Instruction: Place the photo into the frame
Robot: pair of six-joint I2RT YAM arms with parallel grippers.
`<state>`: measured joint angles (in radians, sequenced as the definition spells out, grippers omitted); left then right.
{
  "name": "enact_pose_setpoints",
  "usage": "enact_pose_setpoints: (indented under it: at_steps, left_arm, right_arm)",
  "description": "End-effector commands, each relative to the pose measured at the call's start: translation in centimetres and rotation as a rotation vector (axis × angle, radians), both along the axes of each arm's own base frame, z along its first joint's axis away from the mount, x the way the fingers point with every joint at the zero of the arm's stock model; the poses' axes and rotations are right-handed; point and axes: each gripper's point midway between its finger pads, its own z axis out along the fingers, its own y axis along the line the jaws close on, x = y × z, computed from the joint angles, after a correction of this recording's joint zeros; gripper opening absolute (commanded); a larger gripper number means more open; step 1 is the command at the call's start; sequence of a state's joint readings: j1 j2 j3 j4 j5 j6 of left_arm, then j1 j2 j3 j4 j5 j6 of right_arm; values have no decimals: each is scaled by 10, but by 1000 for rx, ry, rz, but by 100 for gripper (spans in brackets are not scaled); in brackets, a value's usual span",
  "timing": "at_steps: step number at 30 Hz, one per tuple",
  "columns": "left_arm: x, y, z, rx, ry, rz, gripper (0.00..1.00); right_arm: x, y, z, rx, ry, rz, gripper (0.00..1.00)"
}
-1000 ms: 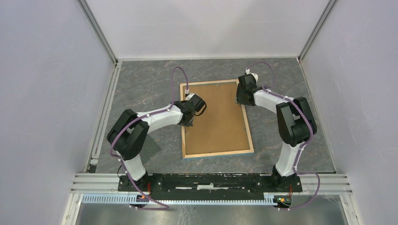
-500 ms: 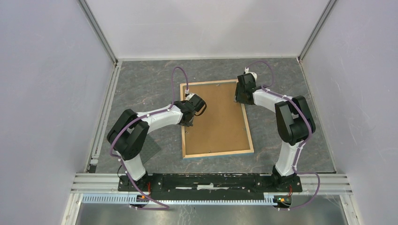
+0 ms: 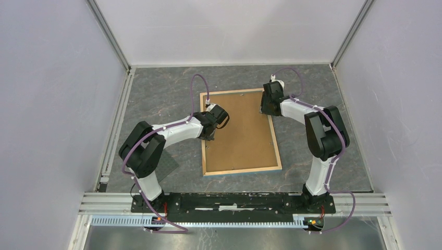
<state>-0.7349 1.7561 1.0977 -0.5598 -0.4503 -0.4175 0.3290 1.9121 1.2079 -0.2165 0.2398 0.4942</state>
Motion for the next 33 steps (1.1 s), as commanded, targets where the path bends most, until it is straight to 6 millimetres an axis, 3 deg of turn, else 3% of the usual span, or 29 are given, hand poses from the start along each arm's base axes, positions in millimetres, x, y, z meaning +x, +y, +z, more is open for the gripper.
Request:
enact_pose_setpoints:
  at_steps: [1,11,19,22,25,28,33]
  left_arm:
    - [-2,-22,-10,-73,36,-62,2]
    - [-1,-21,-10,-74,36,-61,2]
    - [-2,-21,-10,-73,37,-61,2]
    - [-2,-21,-10,-73,36,-61,2]
    - [-2,-21,-10,-74,35,-61,2]
    - [-2,-21,-10,-73,36,-61,2]
    - [-1,-22,-10,-72,38,-62,2]
  right_arm:
    - [-1,1,-4,-3,5,24,49]
    - [-21,-7,-28,-68,90,114,37]
    - [-3,-19,-36,-179,25,166,17]
    - [1,-19,-38,-191,-12,190,4]
    - [0,-13,-38,-166,-20,224,0]
    - [-2,2,-26,-100,-23,281,10]
    - [-13,16,8,-20,-39,332,53]
